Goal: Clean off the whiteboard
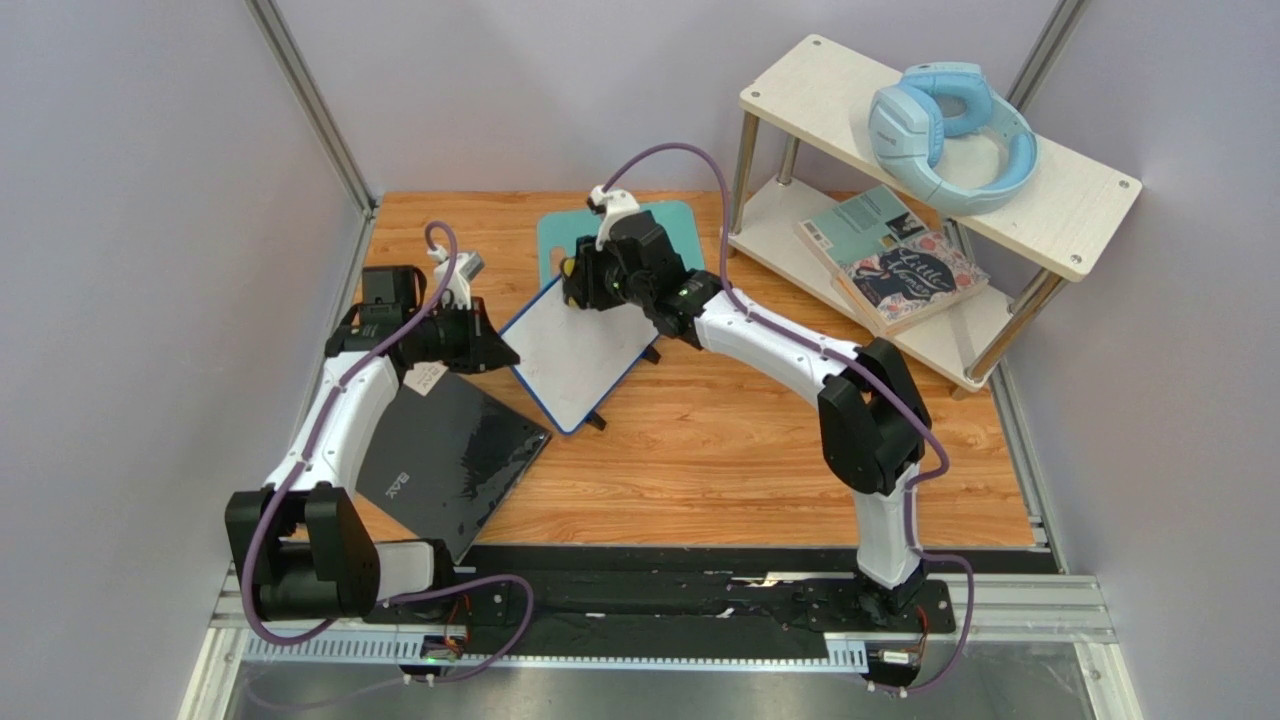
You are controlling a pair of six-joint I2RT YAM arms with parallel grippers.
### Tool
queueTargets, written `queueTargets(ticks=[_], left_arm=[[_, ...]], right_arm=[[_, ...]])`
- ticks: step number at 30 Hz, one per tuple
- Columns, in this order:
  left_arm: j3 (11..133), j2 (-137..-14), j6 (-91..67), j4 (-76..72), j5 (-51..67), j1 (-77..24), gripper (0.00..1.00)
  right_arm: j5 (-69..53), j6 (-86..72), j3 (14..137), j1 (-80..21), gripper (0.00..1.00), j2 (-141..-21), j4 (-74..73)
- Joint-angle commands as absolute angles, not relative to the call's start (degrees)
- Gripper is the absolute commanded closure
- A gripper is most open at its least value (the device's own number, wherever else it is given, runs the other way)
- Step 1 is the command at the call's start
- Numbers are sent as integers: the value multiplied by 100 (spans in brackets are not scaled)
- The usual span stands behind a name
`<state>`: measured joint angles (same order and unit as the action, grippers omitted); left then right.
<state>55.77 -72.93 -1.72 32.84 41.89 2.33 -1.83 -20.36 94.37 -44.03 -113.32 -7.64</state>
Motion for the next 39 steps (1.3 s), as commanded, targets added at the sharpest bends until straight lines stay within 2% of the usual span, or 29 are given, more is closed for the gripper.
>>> queueTargets(ticks=[1, 8, 13, 20, 30, 34, 39], left_arm=[[5537, -7225, 149, 3331, 3911, 167, 100], [5537, -7207, 158, 3349, 3920, 158, 100], [5537, -7225, 158, 3340, 3911, 149, 100], [5537, -7233, 167, 3340, 3920, 105, 100], [5546, -7260, 167, 3357, 3894, 44, 100], [5546, -7260, 176, 3358, 3876, 26, 100], [5563, -7268, 167, 3366, 3850, 35, 100]], right_arm=[[-9, -2294, 10106, -4052, 100, -11531, -343], [543, -2241, 10459, -3630, 100, -12085, -703], [440, -2162, 10424, -3542, 100, -12164, -729], [-149, -2390, 10038, -3857, 100, -11752, -326], [-237, -2478, 9685, -4587, 100, -11487, -132], [226, -2505, 9642, -4588, 100, -11522, -123], [431, -2549, 9878, -4114, 100, -11680, -184]])
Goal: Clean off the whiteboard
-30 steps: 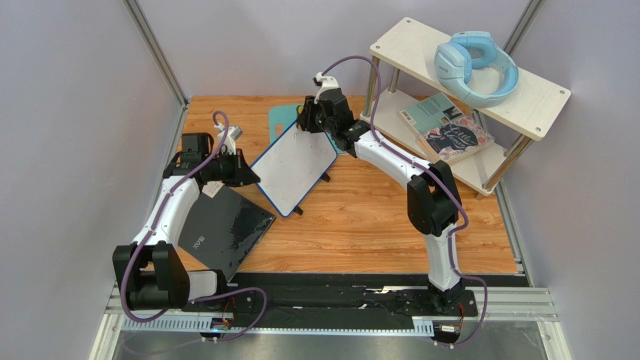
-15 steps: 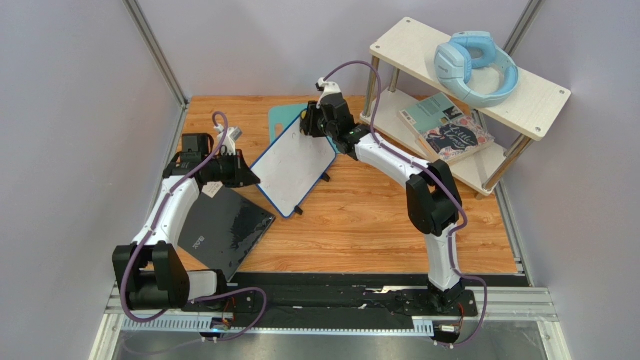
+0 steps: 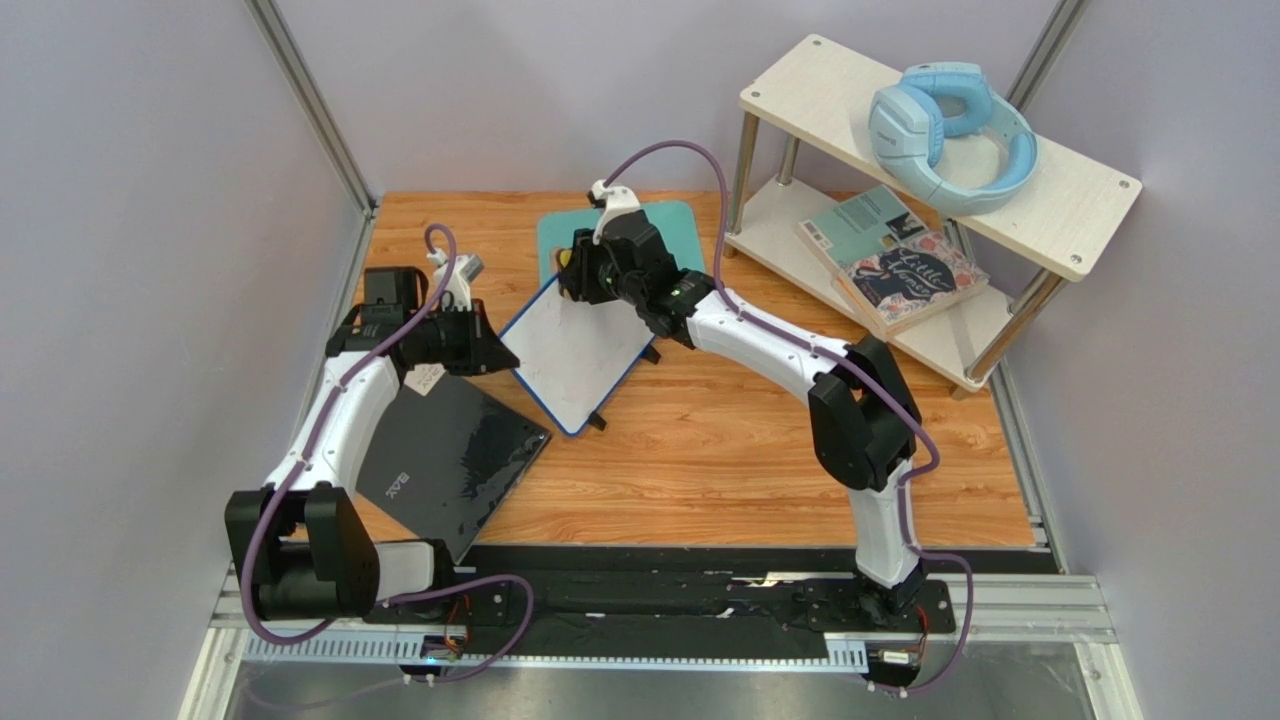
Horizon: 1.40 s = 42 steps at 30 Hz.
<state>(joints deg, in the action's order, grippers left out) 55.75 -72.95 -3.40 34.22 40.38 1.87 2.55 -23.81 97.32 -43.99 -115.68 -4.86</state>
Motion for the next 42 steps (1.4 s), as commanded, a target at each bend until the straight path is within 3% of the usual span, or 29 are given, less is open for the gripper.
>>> queueTargets(ticks=[1, 8, 15, 31, 42], left_arm=[[5563, -7269, 176, 3375, 3850, 35, 100], [5563, -7260, 176, 3366, 3850, 26, 100], [5599, -7330, 193, 3375, 3867, 26, 100], [5590, -7339, 184, 3384, 3894, 18, 100], [5555, -7312, 185, 3384, 3867, -122, 100]], right_arm=[[413, -2592, 9931, -4018, 100, -11724, -211], [80, -2821, 10239, -3227, 100, -12032, -237], [-430, -2821, 10898, -3138, 100, -12734, -615], [-431, -2971, 9035, -3524, 100, -12015, -167], [-369, -3015, 10387, -3516, 100, -12181, -210]])
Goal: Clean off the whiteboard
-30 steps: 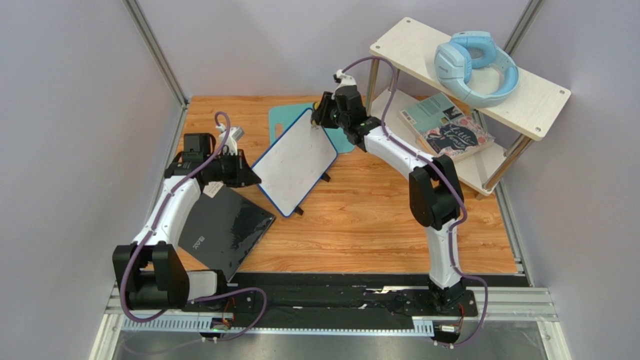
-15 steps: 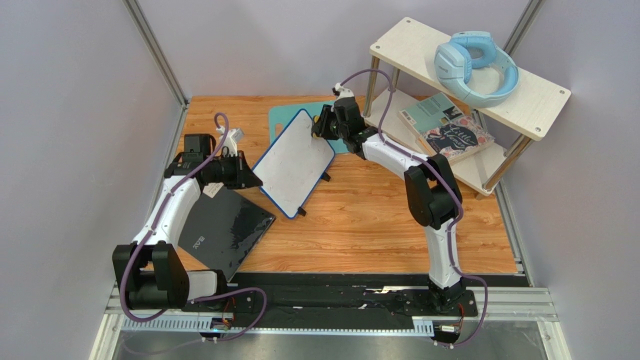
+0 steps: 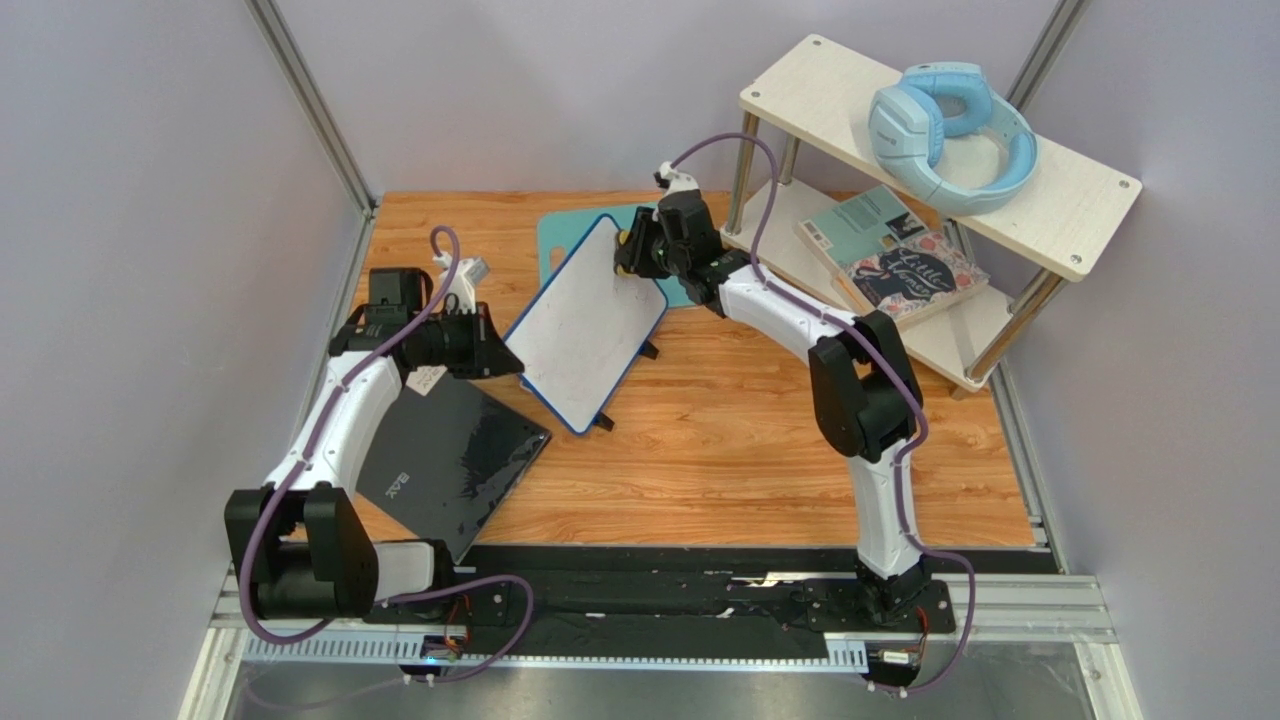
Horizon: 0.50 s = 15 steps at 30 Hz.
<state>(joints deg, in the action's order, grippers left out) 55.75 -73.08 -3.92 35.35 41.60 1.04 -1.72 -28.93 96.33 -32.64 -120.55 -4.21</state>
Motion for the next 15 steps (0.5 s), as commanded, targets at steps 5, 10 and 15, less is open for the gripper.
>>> queueTargets(ticks=[5, 10, 15], left_arm=[[5572, -7330, 202, 3401, 3858, -158, 100], [5572, -7304, 202, 3401, 3841, -176, 100], [5572, -7312, 193, 3410, 3823, -185, 100]], right_arm=[[-369, -3059, 11371, -3524, 100, -12533, -457], [-290, -3059, 11531, -3490, 100, -12832, -519], [-395, -3129, 10961, -3437, 100, -12859, -397]])
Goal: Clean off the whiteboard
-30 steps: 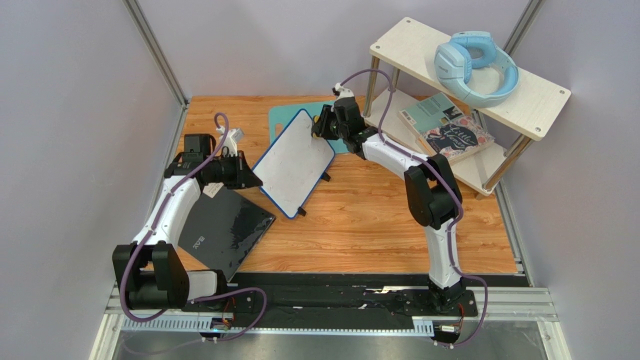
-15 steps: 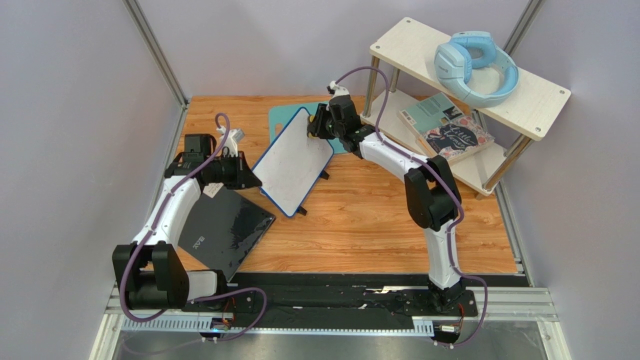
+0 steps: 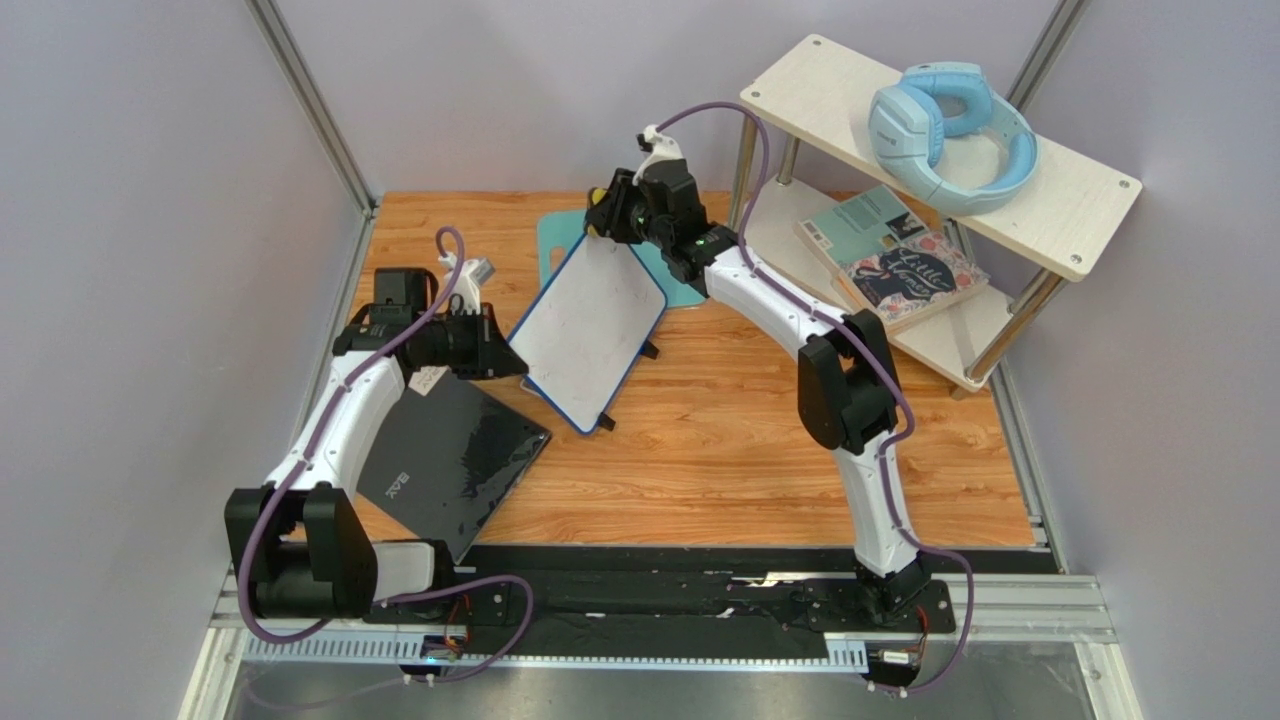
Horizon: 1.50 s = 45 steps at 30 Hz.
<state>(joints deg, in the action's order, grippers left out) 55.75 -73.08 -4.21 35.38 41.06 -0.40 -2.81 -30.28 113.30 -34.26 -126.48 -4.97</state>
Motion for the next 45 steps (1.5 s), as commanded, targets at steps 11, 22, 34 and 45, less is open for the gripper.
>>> queueTargets(ticks=[11, 22, 34, 45], left_arm=[[5555, -7286, 202, 3419, 3797, -229, 100], [5555, -7286, 220, 3436, 3753, -308, 100], [5563, -7313, 229, 3454, 3709, -369, 100], [5546, -7304, 229, 3472, 3674, -422, 100]], right_arm=[[-1204, -4034, 9764, -3006, 100, -12964, 773], [-1520, -4289, 10036, -3023, 100, -12929, 888], [-1222, -4087, 10600, -3428, 100, -12735, 676], [-1362, -4720, 11188, -3085, 100, -13201, 800]])
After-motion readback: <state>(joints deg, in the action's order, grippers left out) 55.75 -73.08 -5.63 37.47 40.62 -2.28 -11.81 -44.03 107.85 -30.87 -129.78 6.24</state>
